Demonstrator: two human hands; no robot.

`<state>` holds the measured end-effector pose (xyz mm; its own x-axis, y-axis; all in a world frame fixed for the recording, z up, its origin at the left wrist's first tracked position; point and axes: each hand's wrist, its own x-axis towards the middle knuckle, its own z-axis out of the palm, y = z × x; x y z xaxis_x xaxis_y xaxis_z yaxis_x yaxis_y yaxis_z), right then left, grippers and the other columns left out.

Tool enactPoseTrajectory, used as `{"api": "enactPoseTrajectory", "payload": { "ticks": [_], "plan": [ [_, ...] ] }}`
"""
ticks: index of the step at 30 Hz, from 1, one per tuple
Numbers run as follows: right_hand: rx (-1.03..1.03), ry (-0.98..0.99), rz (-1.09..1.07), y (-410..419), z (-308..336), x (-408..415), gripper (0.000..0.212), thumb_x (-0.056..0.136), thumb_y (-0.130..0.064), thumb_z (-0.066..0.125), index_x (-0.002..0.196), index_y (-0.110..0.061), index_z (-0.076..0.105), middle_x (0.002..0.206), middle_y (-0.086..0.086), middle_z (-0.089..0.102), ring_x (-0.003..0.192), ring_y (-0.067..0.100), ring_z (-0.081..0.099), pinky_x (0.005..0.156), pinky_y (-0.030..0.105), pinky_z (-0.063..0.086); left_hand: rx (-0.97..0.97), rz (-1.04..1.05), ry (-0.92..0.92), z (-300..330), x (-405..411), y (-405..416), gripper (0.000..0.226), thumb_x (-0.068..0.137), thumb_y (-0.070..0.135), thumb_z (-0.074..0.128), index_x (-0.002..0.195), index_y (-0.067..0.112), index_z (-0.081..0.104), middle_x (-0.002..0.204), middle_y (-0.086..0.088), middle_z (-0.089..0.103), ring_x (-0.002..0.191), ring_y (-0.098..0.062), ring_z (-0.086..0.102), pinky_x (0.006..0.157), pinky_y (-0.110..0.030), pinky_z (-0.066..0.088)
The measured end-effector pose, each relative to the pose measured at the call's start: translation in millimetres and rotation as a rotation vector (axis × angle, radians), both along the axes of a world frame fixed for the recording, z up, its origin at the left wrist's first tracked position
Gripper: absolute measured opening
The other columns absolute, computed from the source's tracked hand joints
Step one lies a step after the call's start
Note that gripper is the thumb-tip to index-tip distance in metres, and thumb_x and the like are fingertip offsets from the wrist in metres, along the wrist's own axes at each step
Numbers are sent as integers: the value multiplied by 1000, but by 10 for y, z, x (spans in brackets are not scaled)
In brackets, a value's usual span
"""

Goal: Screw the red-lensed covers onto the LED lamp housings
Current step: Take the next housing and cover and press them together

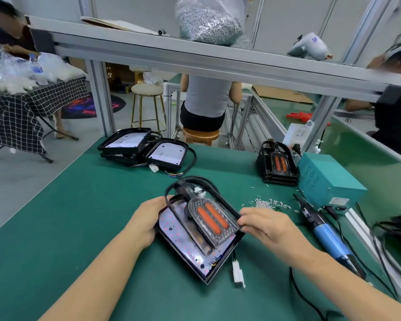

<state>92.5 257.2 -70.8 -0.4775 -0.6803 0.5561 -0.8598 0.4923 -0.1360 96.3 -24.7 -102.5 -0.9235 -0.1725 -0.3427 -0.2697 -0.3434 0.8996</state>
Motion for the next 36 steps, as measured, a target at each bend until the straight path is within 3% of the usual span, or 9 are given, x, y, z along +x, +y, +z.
{"api": "enactPoseTrajectory", "payload": {
  "ticks": [4,9,15,18,20,23,26,31,36],
  "plan": [
    [72,32,47,-3,-38,74,16,91,-20,65,85,-7,71,91,3,69,77,16,62,72,20,50,84,55,-53,24,-21,9,30,97,21,49,100,-3,67,89,-13,73,84,-27,64,84,-38,50],
    [154,40,30,10,-50,74,8,83,-9,75,88,-11,68,94,1,67,78,19,63,68,27,53,133,-49,-36,36,18,-21,39,100,33,42,93,6,69,87,-10,73,79,-22,67,74,-35,50],
    [221,115,56,-18,-7,27,8,81,-7,77,86,-9,72,94,5,69,77,24,65,66,28,54,46,-66,23,12,44,-2,23,93,16,52,101,2,70,91,-12,74,73,-20,71,67,-31,54],
    [247,186,52,-37,-1,25,9,89,-18,66,85,-13,73,94,2,70,79,23,66,67,30,54,42,-58,46,3,59,-4,22,93,12,52,100,3,71,94,-13,74,76,-20,72,67,-31,55],
    [267,199,18,-32,-2,33,1,85,-16,73,86,-15,72,99,3,69,85,25,66,69,32,55,44,-58,61,11,64,-5,21,93,11,52,98,4,71,92,-12,74,75,-19,72,65,-30,56],
    [310,176,-38,-51,15,82,19,74,-12,84,86,-18,73,109,2,69,95,24,66,77,31,53,35,-16,68,5,56,4,19,92,7,52,97,2,70,90,-13,74,74,-21,71,69,-32,55],
    [377,147,-28,-64,5,157,15,87,-21,68,102,-19,72,121,-5,66,111,17,62,97,34,44,37,23,58,-11,53,16,17,91,5,54,96,0,70,89,-15,73,72,-22,70,69,-34,56],
    [334,-204,-123,-142,-58,360,56,99,-54,29,143,-25,47,148,-6,45,141,12,34,121,39,16,23,51,55,-22,44,16,14,90,7,57,93,3,70,86,-14,74,69,-22,71,60,-30,57],
    [359,-274,-155,-266,-198,474,63,95,-65,31,151,-35,32,160,-8,22,149,11,6,117,29,-14,-57,48,92,-51,44,60,10,82,8,70,91,11,73,88,-8,75,74,-18,71,75,-32,54]
  ]
}}
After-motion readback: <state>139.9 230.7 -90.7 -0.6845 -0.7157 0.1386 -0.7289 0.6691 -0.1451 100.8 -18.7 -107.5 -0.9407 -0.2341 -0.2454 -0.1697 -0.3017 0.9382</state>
